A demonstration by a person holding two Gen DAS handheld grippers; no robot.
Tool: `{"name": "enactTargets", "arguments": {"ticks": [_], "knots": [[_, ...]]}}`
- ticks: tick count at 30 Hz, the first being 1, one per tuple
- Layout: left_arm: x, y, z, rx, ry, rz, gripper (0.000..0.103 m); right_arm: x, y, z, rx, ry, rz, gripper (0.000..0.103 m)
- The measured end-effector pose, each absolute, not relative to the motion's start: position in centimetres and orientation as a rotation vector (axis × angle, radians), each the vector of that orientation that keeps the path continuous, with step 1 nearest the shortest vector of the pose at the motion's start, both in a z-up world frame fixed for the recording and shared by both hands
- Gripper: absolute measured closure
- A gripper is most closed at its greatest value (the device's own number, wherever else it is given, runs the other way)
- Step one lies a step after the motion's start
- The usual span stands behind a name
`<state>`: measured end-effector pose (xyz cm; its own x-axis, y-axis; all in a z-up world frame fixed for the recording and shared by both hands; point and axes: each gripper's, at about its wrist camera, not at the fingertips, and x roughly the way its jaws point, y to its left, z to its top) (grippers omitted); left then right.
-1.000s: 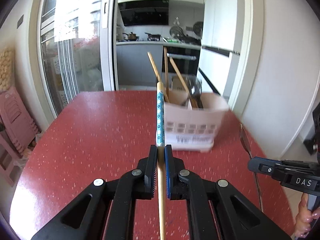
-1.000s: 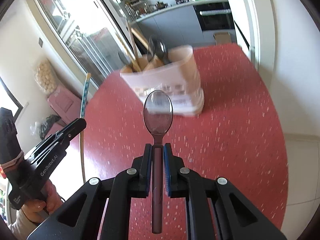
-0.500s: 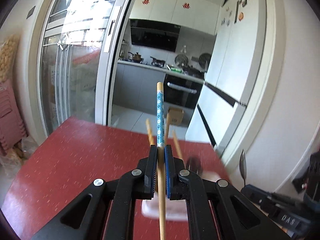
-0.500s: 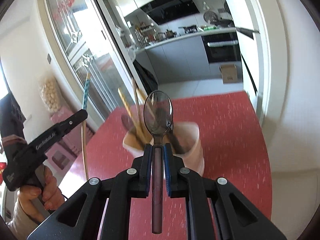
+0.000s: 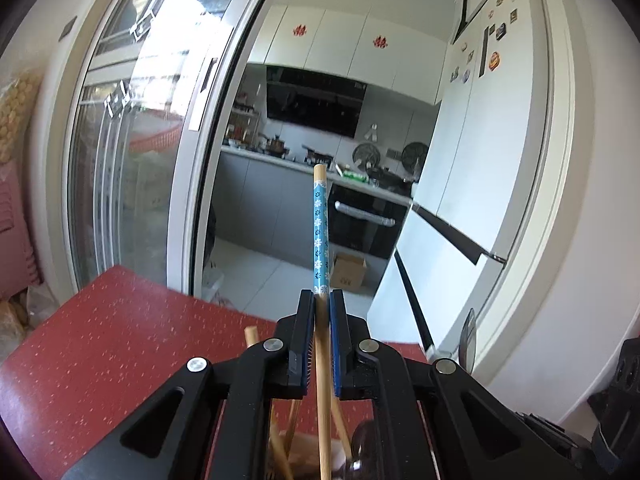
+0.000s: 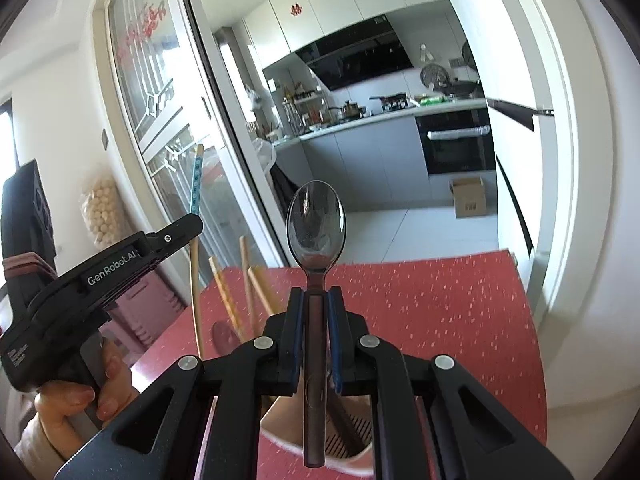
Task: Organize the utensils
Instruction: 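Lower the chopstick and spoon into the holder with both tools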
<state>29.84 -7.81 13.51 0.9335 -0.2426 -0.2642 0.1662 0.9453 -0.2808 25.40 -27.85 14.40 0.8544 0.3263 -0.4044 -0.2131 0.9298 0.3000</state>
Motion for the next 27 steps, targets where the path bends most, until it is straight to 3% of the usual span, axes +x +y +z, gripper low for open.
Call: {"name": "enactTargets", "arguments": {"ticks": [13,27], "knots": [[29.1,-9.2,9.0,-0.211,0.244,-0.173,0.066,25.8,-25.3,10.9,0.082,0.362,0.258,0.091],[26.8,-10.5,6.9,-0.080,0.265,-0.150,0.066,23.8,-24.8,7.9,0.009,0.394,0.240,0.091]]}}
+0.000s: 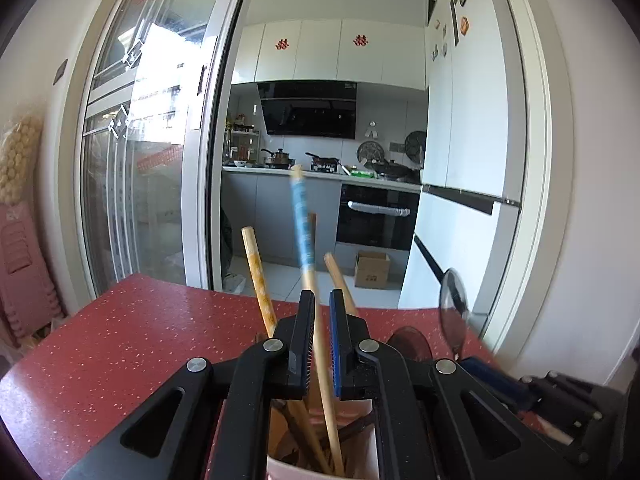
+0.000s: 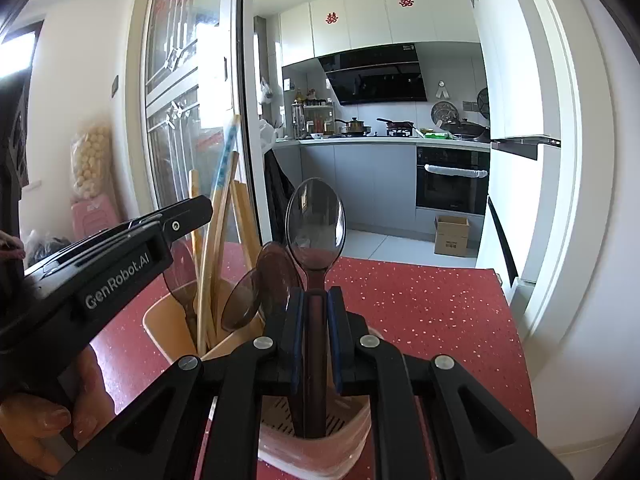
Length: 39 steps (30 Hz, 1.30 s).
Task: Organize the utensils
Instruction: 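Lower the chopstick and spoon into the holder with both tools, then open both tools to release the utensils and withdraw from the holder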
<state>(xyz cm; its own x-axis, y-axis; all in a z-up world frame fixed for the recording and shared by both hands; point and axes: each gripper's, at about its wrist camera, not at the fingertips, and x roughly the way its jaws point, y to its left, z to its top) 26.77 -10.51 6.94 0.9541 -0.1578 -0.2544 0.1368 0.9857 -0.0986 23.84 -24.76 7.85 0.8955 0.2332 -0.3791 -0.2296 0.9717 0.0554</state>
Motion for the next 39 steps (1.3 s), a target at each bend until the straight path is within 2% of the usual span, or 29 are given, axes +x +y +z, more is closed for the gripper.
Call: {"name": "enactTargets", "arguments": {"ticks": [14,16,18,20,25,27,39], "knots": [[25.6,-9.2,6.9,-0.060,0.340,-0.135,0.066,23.7,-23.6,7.4,-0.044,0.472,0.262,0.088],[25.2,-9.1,7.0,-0.058,0.346,-0.137,0.066,23.7,-23.5,7.4,-0.045,0.488,0.263,0.081],[24.9,-9.1,7.1,-0.057,0.350,-0.141,0.066,23.4,-23.5,7.6,-0.043,0.493,0.264,0.065],[24.5,-9.0,7.3,-0.050,0.352,-0.142,0.066,22.9,-23.5,7.9,-0.042,0.486,0.254,0.060],[23.7,-8.6,7.7,-0.049,0.365,-0.146,0.066,21.6,-23.7,9.1,-0.013,0.490,0.234,0.052],[23.2,-8.5,7.9,-0.049,0.369,-0.146,0.066,21.2,-23.9,9.6,0.001,0.496,0.224,0.045],[20.4,-7.5,7.9,-0.020,0.439,-0.151,0.066,17.6,-24.9,10.6,0.109,0.556,0.163,0.035]]}}
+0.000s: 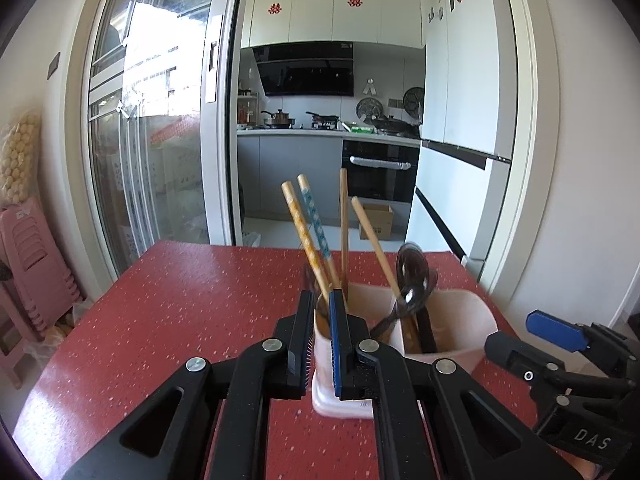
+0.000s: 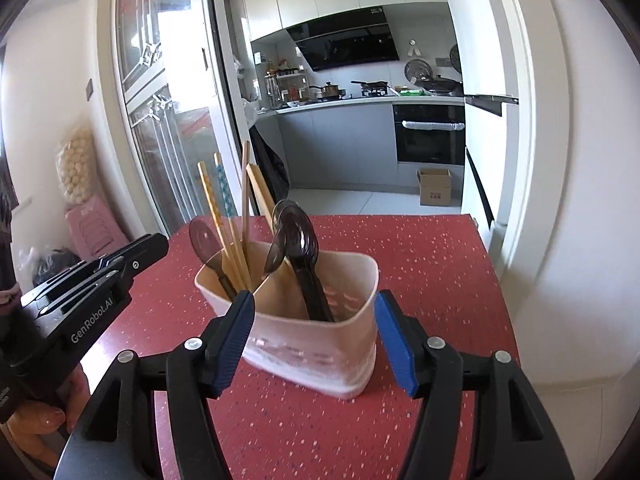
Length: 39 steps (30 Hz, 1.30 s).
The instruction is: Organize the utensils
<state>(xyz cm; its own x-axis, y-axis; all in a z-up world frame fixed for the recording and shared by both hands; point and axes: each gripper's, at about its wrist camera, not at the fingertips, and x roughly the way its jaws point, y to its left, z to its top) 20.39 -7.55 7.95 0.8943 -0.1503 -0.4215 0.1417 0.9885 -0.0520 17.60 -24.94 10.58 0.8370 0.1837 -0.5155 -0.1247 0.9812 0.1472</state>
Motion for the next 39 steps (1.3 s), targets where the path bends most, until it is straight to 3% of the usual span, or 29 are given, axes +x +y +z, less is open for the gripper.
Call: {"name": "enactTargets", "arguments": {"ticks": [9,27,28,29,30,38,39], "knots": [[18.2,-6.7,6.7,0.003,0.508,-0.157,0.066,15.0,-24.4,9.8,0.135,0.603,0.114,0.026],[14.7,-3.8,1.9,0.035,0.625,-0.186,0.066,11.3,-24.6,6.4,0.158,0.731,-0.024,0.022],[14.6,-3.8,1.6,0.039,0.633,-0.189,0.062,11.2,-24.5,6.3,0.156,0.731,-0.029,0.022],[14.5,-3.7,1.4,0.042,0.640,-0.189,0.021,11.2,-24.4,6.3,0.152,0.732,-0.033,0.022],[14.4,-3.6,1.2,0.043,0.647,-0.179,0.000,11.1,-24.3,6.4,0.150,0.733,-0.034,0.022],[13.4,-3.5,1.1,0.043,0.602,-0.168,0.000,10.7,-24.0,5.7,0.152,0.731,-0.073,0.021],[13.4,-3.4,1.1,0.043,0.601,-0.168,0.000,10.5,-23.9,5.7,0.149,0.719,-0.081,0.016]]}}
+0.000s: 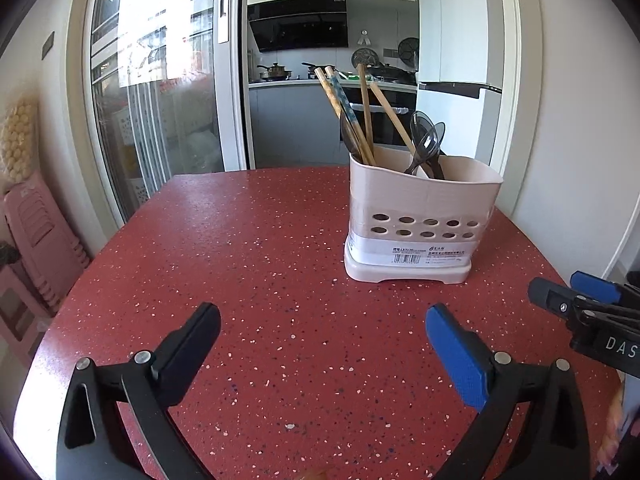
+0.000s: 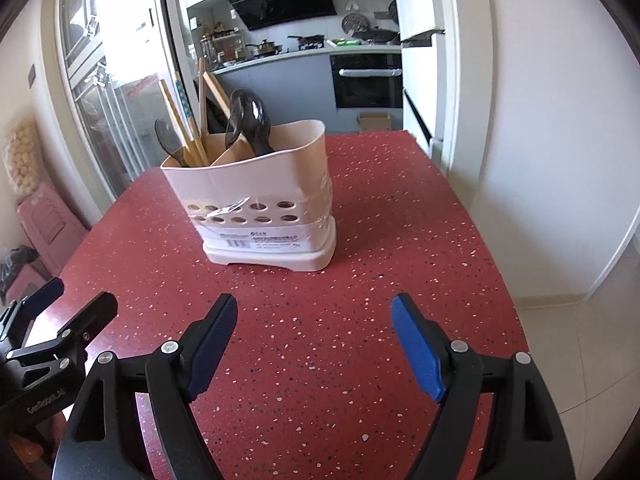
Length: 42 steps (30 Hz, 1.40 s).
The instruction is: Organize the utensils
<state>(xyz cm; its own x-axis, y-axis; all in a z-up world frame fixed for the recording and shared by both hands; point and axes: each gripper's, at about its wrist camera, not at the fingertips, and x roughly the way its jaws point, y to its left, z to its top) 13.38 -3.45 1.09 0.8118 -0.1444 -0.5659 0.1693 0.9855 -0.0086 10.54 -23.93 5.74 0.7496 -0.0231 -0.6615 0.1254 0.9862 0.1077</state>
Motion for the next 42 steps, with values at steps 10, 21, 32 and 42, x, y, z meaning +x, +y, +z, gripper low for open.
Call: {"name": "enactTargets", "arguments": {"ticks": [10,21,32,42], "knots": [[13.1,-3.4,0.6,0.020,0.584,-0.143,0.000,9.5,-23.8,5.9,0.135,0.584,-0.126,0.000],[12.9,-3.0,0.5,0.026,0.548,-0.111,0.000,9.0,-23.2,5.7,0.057,0.537,-0.177,0.000],[13.1,-3.3,0.2,0.035,0.552,-0.112,0.000,8.9,-23.5,5.8,0.048,0.543,-0.210,0.000],[13.0,-3.4,0.3,0.035,0.555,-0.118,0.000,8.9,-23.6,5.8,0.050,0.544,-0.206,0.000]]}}
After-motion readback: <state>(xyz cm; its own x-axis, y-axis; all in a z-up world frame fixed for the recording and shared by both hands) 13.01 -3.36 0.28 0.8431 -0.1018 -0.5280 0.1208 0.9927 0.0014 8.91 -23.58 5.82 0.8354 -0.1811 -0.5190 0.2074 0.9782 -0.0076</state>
